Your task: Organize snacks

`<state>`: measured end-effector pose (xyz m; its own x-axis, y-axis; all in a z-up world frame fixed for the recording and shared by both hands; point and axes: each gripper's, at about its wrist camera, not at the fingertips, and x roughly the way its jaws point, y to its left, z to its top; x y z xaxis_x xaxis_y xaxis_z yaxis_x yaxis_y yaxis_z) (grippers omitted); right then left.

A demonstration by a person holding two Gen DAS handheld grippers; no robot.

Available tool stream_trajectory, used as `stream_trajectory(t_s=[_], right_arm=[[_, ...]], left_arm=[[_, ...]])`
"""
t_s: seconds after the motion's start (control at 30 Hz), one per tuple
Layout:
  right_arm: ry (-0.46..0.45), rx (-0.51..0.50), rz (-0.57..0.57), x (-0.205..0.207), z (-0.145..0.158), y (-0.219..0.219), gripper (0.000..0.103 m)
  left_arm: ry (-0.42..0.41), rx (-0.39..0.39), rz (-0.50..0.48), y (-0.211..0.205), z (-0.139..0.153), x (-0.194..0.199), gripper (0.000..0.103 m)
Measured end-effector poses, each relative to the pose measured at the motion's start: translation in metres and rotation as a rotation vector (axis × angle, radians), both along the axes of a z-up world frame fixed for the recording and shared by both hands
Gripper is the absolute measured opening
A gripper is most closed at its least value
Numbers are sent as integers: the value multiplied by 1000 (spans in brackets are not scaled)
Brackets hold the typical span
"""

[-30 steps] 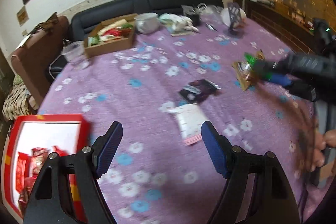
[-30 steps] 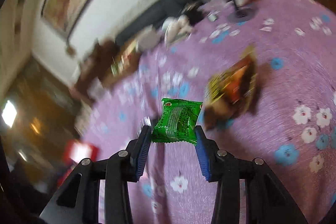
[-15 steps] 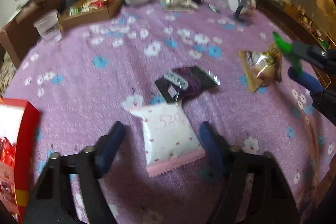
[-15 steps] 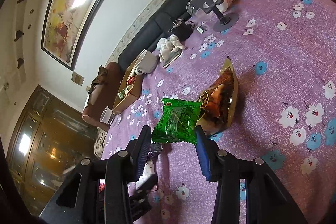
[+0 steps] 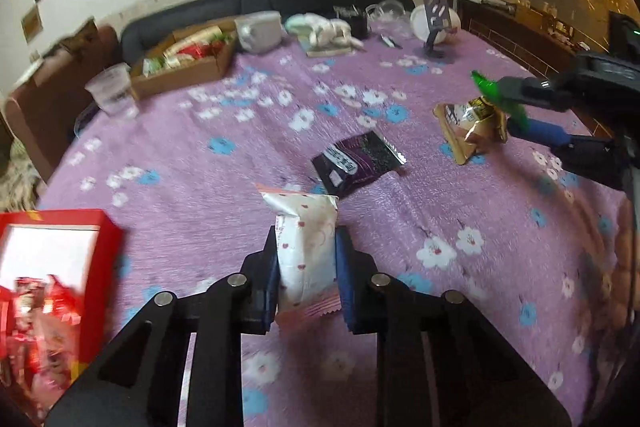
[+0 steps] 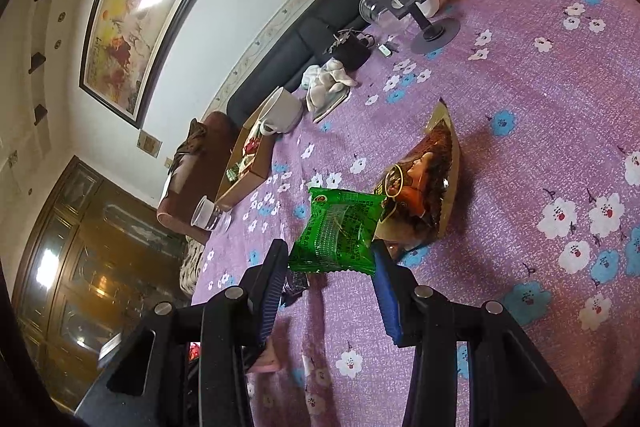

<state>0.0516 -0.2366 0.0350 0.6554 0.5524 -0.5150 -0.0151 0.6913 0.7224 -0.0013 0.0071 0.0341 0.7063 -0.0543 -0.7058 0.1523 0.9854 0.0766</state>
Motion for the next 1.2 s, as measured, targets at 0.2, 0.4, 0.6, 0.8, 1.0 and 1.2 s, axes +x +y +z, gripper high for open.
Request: stream_trajectory(t_s=[0.2,0.4,0.6,0.8,1.0,1.2], right_arm=[[7,-9,16,2,-3,6,43],[0,-24,41,3,-4,13,43],[-17,-60,84,3,-4,25,43],[-5,-85,107,4,-8,33,43],[-3,-96,111,4,-10,34,43],[-4,-127,123,3,-11,43,43]], left_arm=[[-128,40,33,15,28,-30,22],[-225,61,56,26,51,-53,22],[-267,50,82,38,64,-66,22],[-290,41,98,45,71,-73,22],[-298,29,113,51,72,-76,22],[-299,18,130,62,71,-78,22]])
